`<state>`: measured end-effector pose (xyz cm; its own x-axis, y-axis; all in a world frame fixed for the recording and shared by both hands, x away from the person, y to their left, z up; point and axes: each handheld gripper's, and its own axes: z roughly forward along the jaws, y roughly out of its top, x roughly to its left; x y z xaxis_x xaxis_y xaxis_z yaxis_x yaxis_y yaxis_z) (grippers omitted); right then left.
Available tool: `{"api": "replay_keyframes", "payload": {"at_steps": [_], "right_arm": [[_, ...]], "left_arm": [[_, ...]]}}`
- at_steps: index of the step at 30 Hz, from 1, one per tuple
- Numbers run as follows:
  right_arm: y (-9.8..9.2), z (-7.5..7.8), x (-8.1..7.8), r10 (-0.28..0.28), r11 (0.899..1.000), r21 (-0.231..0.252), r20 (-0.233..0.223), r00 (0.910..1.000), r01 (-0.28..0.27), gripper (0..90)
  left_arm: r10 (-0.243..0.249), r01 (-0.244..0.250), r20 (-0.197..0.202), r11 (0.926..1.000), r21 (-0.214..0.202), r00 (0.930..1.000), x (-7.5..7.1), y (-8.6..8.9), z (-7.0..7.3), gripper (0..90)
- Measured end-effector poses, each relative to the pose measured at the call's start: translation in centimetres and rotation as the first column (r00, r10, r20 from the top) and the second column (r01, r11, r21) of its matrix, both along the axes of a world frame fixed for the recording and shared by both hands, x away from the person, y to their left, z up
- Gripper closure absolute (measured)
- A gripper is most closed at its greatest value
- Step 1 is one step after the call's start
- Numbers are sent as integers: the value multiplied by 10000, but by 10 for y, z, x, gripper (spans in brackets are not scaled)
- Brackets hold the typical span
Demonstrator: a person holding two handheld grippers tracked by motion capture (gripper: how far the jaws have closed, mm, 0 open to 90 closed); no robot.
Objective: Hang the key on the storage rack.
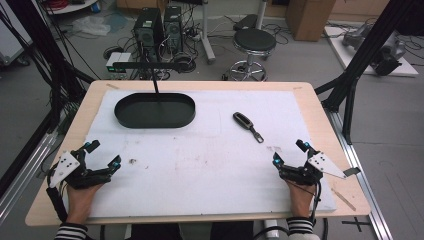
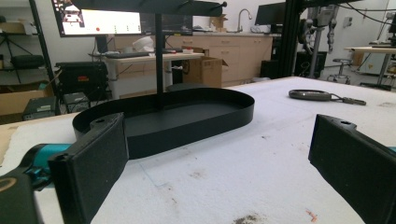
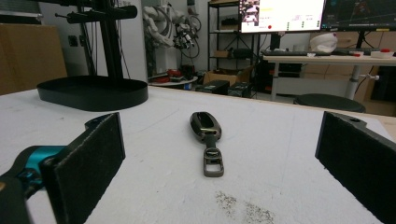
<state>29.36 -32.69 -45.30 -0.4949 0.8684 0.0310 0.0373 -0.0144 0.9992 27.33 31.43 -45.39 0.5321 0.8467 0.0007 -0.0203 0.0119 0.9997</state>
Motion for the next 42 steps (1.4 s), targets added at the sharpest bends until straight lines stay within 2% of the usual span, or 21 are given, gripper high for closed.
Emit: {"api": "replay_keyframes", "payload": {"at_steps": [15, 21, 22, 26, 28, 29, 30, 31, 34, 37, 38, 42], "right_arm": [[0, 0, 0, -30, 9999, -108, 111, 9999, 31, 4], [0, 3, 6, 35, 10000, -77, -602, 9982, -40, 3], [0, 4, 8, -15, 9998, -218, -661, 9978, 1, 4], [0, 12, 12, 29, 9996, -271, -823, 9966, -52, 4], [0, 20, 16, 43, 9988, -486, -956, 9954, -90, 4], [-1, 29, 22, 103, 9976, -672, -1105, 9938, -178, 4], [-1, 29, 22, 103, 9976, -672, -1105, 9938, -178, 4], [0, 39, 29, 170, 9959, -856, -1358, 9906, -289, 4], [3, 54, 38, 128, 9894, -1404, -1708, 9852, -372, 4], [4, 62, 45, 223, 9870, -1525, -1847, 9825, -510, 4], [7, 70, 53, 282, 9822, -1765, -2036, 9787, -650, 4], [12, 80, 68, 407, 9683, -2283, -2551, 9660, -1011, 4]], "left_arm": [[38, -39, -35, 10000, -74, 10000, 0, 0, 0, 53], [55, -55, -81, 10000, -65, 10000, 1, 0, 0, 53], [41, -41, -113, 10000, -6, 9999, 1, 0, 0, 53], [37, -38, -157, 10000, -51, 9999, 2, -1, 1, 53], [46, -47, -181, 10000, -73, 9998, 2, 0, 1, 53], [54, -55, -179, 10000, -71, 9998, 2, -1, 0, 53], [62, -63, -180, 10000, -59, 9998, 2, -1, 1, 53], [66, -66, -161, 10000, -6, 9998, 2, -1, 1, 53], [51, -51, -157, 10000, -40, 9999, 2, -1, 1, 53], [53, -54, -162, 10000, -43, 9999, 2, -1, 1, 53], [58, -58, -167, 10000, -30, 9998, 2, -1, 1, 53], [83, -83, -154, 10000, 1, 9998, 1, -1, 1, 53]]}}
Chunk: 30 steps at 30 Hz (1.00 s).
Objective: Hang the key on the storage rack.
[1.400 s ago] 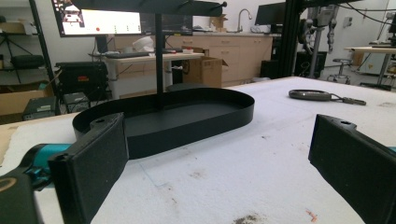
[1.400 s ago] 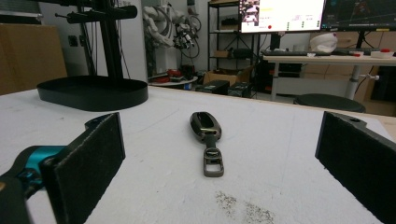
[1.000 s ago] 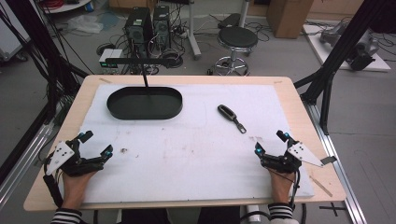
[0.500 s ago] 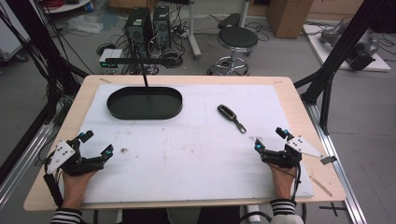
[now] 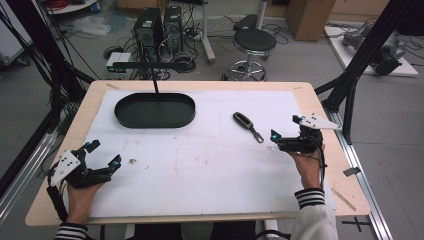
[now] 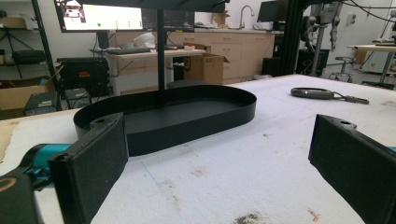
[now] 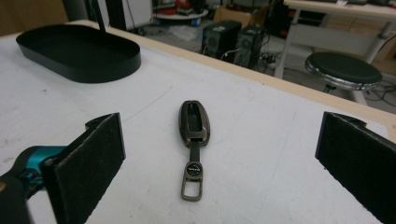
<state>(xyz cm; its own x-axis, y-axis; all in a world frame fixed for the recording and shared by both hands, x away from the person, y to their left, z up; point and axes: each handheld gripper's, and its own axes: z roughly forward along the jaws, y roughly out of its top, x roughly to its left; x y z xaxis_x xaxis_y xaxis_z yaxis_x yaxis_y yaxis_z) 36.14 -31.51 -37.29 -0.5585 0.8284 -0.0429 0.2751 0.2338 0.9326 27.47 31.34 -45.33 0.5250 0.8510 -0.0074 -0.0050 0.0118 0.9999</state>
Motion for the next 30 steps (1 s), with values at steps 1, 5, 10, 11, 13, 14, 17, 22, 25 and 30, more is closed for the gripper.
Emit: {"api": "replay_keyframes", "payload": {"at_steps": [1, 5, 10, 11, 13, 14, 17, 22, 25, 30], "right_arm": [[1, 2, 4, 68, 10000, -64, -183, 9998, -69, 4], [7, 8, 18, 319, 9985, -417, -818, 9961, -354, 4], [18, 16, 36, 363, 9919, -1155, -1453, 9887, -534, 4], [20, 17, 40, 401, 9905, -1244, -1497, 9879, -591, 4], [23, 20, 47, 469, 9889, -1303, -1843, 9818, -717, 4], [25, 21, 51, 482, 9867, -1435, -1935, 9799, -769, 4], [30, 22, 61, 512, 9815, -1687, -2267, 9726, -909, 4], [38, 22, 77, 543, 9692, -2156, -2858, 9568, -1194, 4], [43, 20, 87, 645, 9603, -2374, -3221, 9445, -1466, 4], [55, 15, 99, 744, 9437, -2746, -3671, 9272, -1844, 4]], "left_arm": [[0, 0, 0, 10000, 0, 10000, 0, 0, 0, 53], [-18, 18, 26, 10000, 20, 10000, 0, 0, 0, 53], [-6, 6, 36, 10000, 27, 10000, 0, 0, 0, 53], [-16, 16, 24, 10000, 19, 10000, 0, 0, 0, 53], [-11, 11, 25, 10000, 25, 10000, 0, 0, 0, 53], [-8, 8, 12, 10000, 22, 10000, 0, 0, 0, 53], [-4, 4, -39, 10000, 9, 10000, 0, 0, 0, 53], [-7, 8, -59, 10000, 59, 10000, 1, -1, 0, 53], [9, -9, -63, 10000, 37, 10000, 1, 0, 0, 53], [-5, 5, -71, 10000, 34, 10000, 1, 0, 0, 53]]}}
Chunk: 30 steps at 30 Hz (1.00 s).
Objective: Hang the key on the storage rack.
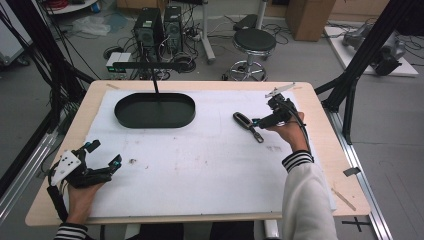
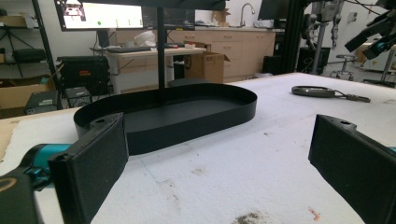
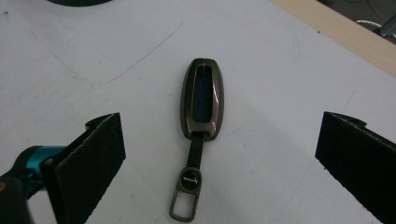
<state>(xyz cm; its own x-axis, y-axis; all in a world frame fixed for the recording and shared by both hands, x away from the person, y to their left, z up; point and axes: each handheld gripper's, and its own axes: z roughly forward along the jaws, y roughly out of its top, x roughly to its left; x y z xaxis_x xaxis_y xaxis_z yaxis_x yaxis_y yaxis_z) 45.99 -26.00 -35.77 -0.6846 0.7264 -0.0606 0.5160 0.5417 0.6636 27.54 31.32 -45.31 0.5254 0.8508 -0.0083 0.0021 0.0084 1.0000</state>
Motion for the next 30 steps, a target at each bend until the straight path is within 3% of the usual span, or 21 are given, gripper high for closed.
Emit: {"api": "replay_keyframes", "payload": {"at_steps": [3, 4, 7, 9, 14, 17, 30], "right_arm": [[6, 0, 3, 169, 9993, -339, -201, 9997, -175, 4], [11, 0, 5, 254, 9974, -662, -283, 9993, -272, 5], [14, -1, 7, 228, 9976, -640, -429, 9988, -255, 5], [18, -2, 11, 207, 9947, -994, -596, 9980, -266, 5], [23, -8, 16, 199, 9938, -1067, -928, 9955, -298, 8], [25, -13, 19, 155, 9916, -1250, -1338, 9909, -324, 46], [27, -32, 30, -42, 9874, -1551, -2197, 9756, -306, 58]], "left_arm": [[-17, 17, 0, 10000, -36, 10000, 0, 1, 0, 53], [-5, 5, -11, 10000, -46, 10000, 0, 1, 0, 53], [-4, 4, -3, 10000, -25, 10000, 0, 0, 0, 53], [-7, 7, -5, 10000, -21, 10000, 0, 0, 0, 53], [2, -2, -10, 10000, -16, 10000, 0, 0, 0, 53], [-12, 12, -5, 10000, -35, 10000, 0, 1, 0, 53], [-59, 60, 61, 10000, -59, 10000, -1, 0, 0, 53]]}}
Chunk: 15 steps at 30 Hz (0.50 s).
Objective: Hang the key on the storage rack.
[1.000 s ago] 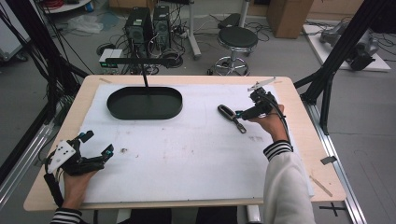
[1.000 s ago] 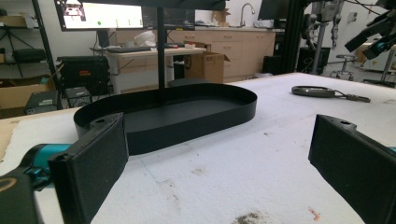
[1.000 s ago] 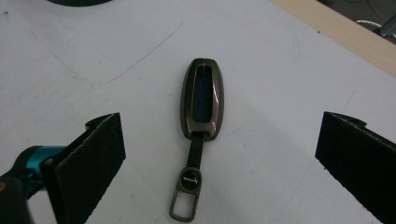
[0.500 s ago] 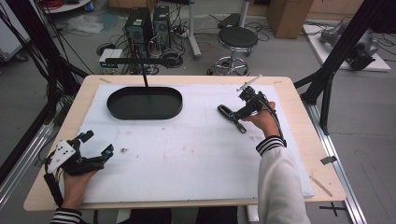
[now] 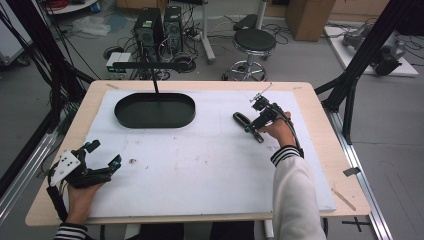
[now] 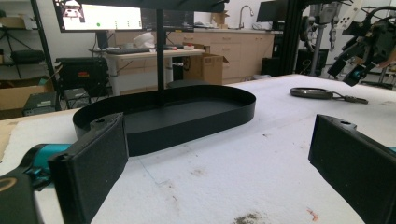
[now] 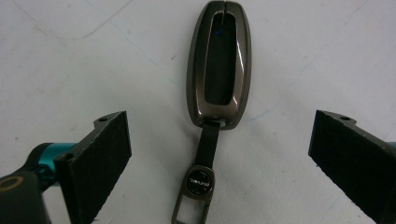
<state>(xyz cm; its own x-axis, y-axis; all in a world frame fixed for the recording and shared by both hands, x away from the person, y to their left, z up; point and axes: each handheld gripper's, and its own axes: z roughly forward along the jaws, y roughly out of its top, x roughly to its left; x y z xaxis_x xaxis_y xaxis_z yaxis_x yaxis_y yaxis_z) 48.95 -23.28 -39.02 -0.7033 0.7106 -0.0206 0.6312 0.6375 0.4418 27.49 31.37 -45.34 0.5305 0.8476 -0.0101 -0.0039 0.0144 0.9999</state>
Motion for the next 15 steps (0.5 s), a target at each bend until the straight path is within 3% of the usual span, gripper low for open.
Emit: {"api": "replay_keyframes", "payload": {"at_steps": [3, 5, 9, 15], "right_arm": [[0, -4, 2, -29, 9997, -230, -164, 9999, 25, 66], [0, -5, 3, 37, 9997, -239, -395, 9992, -46, 170], [0, -6, 4, 79, 9989, -466, -352, 9993, -96, 179], [-2, -7, 5, -197, 9987, -478, -545, 9983, 171, 276]], "left_arm": [[-8, 8, -5, 10000, -1, 10000, 0, 0, 0, 53], [0, 0, -12, 10000, 13, 10000, 0, 0, 0, 53], [-14, 14, -17, 10000, 22, 10000, 0, 0, 0, 53], [-15, 15, -16, 10000, 25, 10000, 0, 0, 0, 53]]}}
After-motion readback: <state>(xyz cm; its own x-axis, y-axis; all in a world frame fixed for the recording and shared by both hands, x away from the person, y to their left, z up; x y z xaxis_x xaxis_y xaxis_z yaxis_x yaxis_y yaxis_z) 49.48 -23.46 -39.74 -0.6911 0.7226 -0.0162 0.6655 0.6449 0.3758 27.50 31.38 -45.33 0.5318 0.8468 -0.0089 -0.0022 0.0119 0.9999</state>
